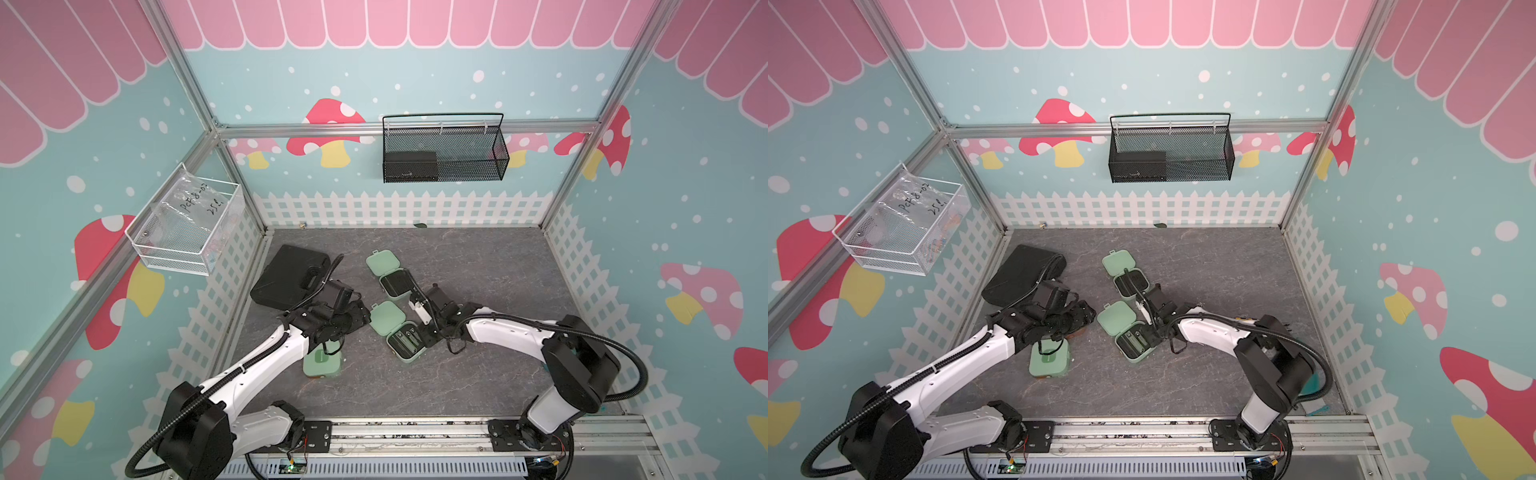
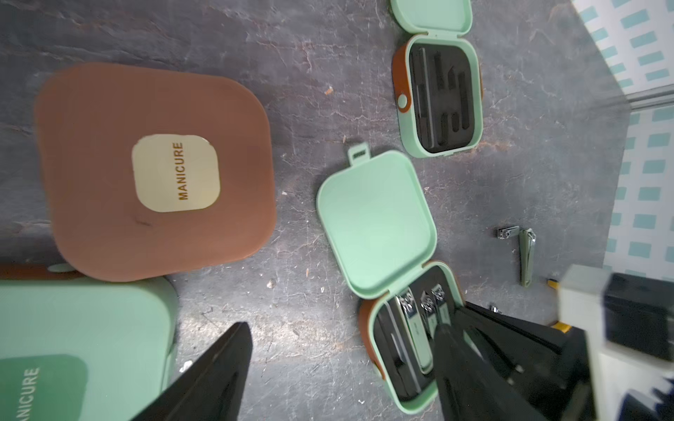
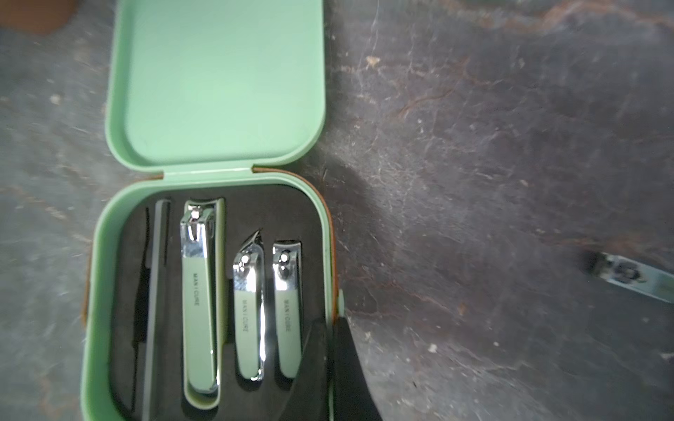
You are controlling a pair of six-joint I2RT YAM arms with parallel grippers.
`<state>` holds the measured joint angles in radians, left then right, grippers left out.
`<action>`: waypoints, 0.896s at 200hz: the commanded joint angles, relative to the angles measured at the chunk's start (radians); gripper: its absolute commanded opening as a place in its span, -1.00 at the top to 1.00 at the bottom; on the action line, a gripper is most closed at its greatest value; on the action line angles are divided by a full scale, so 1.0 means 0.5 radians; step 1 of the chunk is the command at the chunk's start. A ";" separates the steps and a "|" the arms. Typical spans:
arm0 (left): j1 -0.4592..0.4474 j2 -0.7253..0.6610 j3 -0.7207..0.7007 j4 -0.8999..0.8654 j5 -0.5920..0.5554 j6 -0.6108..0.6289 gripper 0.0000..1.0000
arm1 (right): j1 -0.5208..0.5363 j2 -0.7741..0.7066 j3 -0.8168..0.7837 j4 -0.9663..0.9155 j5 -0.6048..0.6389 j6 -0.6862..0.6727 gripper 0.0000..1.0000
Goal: Organize nail clipper sets
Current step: Close the storage box at the center of the board.
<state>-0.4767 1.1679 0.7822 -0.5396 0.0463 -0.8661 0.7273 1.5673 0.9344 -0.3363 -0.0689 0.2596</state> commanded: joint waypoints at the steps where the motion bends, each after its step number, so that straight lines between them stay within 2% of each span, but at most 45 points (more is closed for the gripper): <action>1: 0.063 -0.093 -0.113 0.110 0.183 0.114 -0.66 | -0.058 -0.197 -0.026 0.095 -0.389 -0.254 1.00; 41: 0.123 -0.202 -0.318 0.492 0.460 0.000 -0.74 | -0.059 -0.219 -0.057 0.127 -0.575 -0.356 1.00; 108: 0.180 -0.194 -0.525 1.039 0.658 -0.175 -0.75 | -0.044 -0.187 -0.048 0.194 -0.701 -0.457 1.00; 131: 0.180 -0.152 -0.573 1.187 0.680 -0.194 -0.76 | 0.006 -0.087 0.030 0.142 -0.631 -0.546 1.00; 150: 0.180 -0.160 -0.601 1.280 0.685 -0.207 -0.76 | 0.054 0.029 0.126 0.083 -0.445 -0.619 1.00; 179: 0.180 -0.221 -0.581 1.219 0.671 -0.157 -0.76 | 0.067 0.203 0.282 0.076 -0.283 -0.709 1.00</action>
<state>-0.3920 1.0855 0.4885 0.0315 0.3679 -0.9508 0.7547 1.6207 1.0000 -0.3042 -0.2787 -0.0204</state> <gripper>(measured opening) 0.880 0.044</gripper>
